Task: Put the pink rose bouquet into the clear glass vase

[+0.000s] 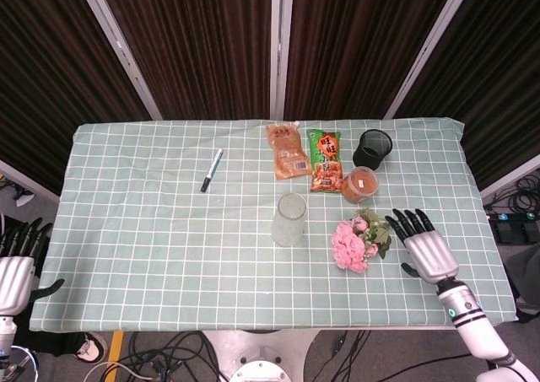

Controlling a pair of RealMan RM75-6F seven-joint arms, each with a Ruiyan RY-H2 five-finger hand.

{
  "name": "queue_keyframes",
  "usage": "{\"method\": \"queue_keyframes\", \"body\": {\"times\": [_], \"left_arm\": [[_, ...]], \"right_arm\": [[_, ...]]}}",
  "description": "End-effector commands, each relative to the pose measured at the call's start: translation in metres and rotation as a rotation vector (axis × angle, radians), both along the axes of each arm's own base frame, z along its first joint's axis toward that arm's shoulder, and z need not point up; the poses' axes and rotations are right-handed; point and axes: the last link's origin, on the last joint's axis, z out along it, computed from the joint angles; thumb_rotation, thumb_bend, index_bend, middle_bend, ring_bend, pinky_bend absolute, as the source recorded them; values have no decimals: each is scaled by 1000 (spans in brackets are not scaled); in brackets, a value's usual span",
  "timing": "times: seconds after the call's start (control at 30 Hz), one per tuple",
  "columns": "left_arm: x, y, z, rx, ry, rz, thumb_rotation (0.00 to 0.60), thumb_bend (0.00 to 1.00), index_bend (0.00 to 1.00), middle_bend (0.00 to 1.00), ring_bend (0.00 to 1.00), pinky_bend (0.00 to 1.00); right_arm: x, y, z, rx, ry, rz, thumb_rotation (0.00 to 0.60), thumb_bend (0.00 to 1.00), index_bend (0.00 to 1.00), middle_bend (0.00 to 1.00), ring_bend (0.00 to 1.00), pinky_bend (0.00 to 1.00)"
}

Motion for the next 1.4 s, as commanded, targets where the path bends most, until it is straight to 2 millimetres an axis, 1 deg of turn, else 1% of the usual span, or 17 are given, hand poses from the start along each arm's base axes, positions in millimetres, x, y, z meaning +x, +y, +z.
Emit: {"method": "queue_keyframes", "body": {"times": [0.03,0.27,0.4,0.6,0.77,0.83,0.9,0.93,0.97,1.0,1.1,1.27,1.33,1.4], "left_arm": [[-2,-1,1,7,2,-6,600,1,77,0,0,43],[-9,-1,3,17,5,3,600,1,77,0,0,44],[-10,-1,2,13,6,5,600,1,77,0,0,44],[-13,-1,2,6,7,13,600,2,77,0,0,44],[-13,0,2,3,0,5,600,3,77,0,0,44],[-14,0,2,3,-1,7,600,2,77,0,0,44],[-15,0,1,2,1,9,600,3,77,0,0,44],[-15,0,1,1,1,11,600,2,77,0,0,43],[-16,0,1,0,1,13,600,3,78,0,0,44],[-16,0,1,-1,1,14,600,3,77,0,0,44],[-17,0,0,-3,2,16,600,3,78,0,0,44],[-18,0,0,-5,-3,18,600,4,78,0,0,44],[-18,0,0,-5,-5,14,600,5,78,0,0,45],[-17,-1,-1,-6,-4,11,600,5,78,0,0,47]], "right_arm": [[12,-17,-23,43,44,28,600,81,0,0,0,0],[23,-34,-56,97,61,40,600,82,0,0,0,0],[29,-41,-68,110,39,39,600,82,0,0,0,0],[37,-51,-78,133,21,37,600,83,0,0,0,0],[42,-56,-81,137,4,29,600,97,0,6,0,0],[43,-58,-83,135,-2,29,600,102,0,36,0,7],[44,-59,-84,134,-1,34,600,105,15,106,14,55],[44,-58,-85,142,3,38,600,109,51,147,39,93],[44,-58,-86,147,2,37,600,114,115,186,74,133],[44,-58,-86,147,0,39,600,117,162,204,94,152],[45,-58,-87,138,-10,49,600,136,349,290,176,232],[46,-59,-85,106,-32,75,600,166,563,417,287,348],[46,-59,-83,88,-47,90,600,170,617,459,312,367],[45,-59,-80,78,-63,93,600,171,637,478,317,372]]}}
